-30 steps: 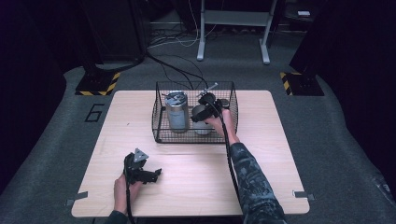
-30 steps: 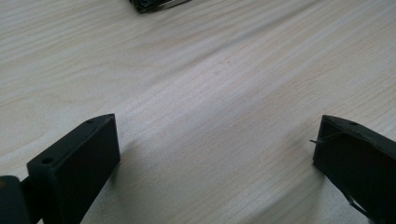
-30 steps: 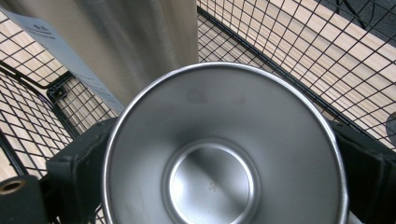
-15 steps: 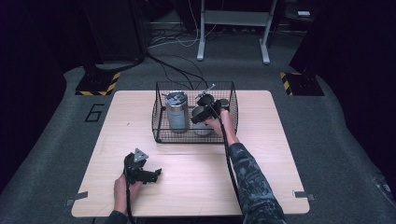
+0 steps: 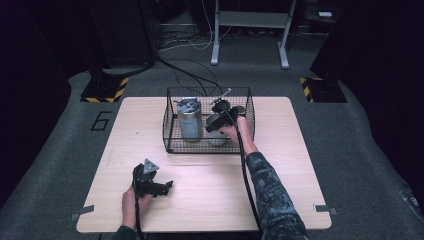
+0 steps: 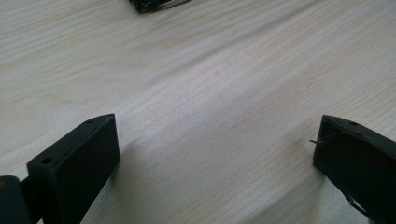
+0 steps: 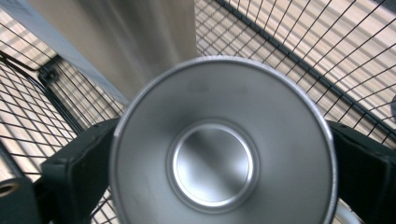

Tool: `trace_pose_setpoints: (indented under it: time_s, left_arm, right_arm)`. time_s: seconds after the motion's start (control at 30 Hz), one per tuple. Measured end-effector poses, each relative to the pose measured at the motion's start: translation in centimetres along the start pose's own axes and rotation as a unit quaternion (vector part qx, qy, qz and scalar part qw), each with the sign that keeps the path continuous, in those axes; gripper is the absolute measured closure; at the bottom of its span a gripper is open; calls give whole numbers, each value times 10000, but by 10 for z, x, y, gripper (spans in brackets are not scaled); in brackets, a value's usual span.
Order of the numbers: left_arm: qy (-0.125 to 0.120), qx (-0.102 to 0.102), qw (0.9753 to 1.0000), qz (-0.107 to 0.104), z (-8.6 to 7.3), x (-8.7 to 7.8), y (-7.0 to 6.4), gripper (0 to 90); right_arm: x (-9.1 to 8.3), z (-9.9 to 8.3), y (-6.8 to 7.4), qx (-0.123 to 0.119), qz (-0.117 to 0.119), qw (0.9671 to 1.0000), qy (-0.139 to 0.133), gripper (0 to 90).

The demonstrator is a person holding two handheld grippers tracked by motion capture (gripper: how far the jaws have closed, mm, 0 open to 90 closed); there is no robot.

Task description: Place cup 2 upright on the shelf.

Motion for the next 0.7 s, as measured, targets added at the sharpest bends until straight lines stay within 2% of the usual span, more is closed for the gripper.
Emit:
trace_pose_setpoints:
  time_s: [0.27,0.3,0.37,0.43,0.53,0.7]
  left_arm:
    - [-30,-3,10000,36,0,0,0,2]
    - [-40,-15,10000,38,0,1,0,3]
    - [-47,-26,10000,39,0,1,0,2]
    - [-47,-27,10000,40,0,1,0,3]
    - [-55,-69,10000,31,0,1,-1,3]
    - [-56,-64,10000,33,0,1,0,2]
  right_arm:
    - [-16,2,3,51,2,9999,-155,0]
    - [-18,2,2,-21,12,9997,-231,0]
    - [-27,2,3,57,49,9996,-286,0]
    - [-35,2,4,-61,18,9990,-446,0]
    - [-47,1,10,-75,4,9988,-494,0]
    - [-66,-3,18,-253,74,9973,-680,0]
Point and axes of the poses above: each handheld gripper's, and its own axes: x roughly forward along the jaws, z roughly out of its top, y roughly to its left, the point moved 4 cm from there along x, roughly forward along the jaws, and after that the axes turned 3 degrees about y, right-handed, at the moved point
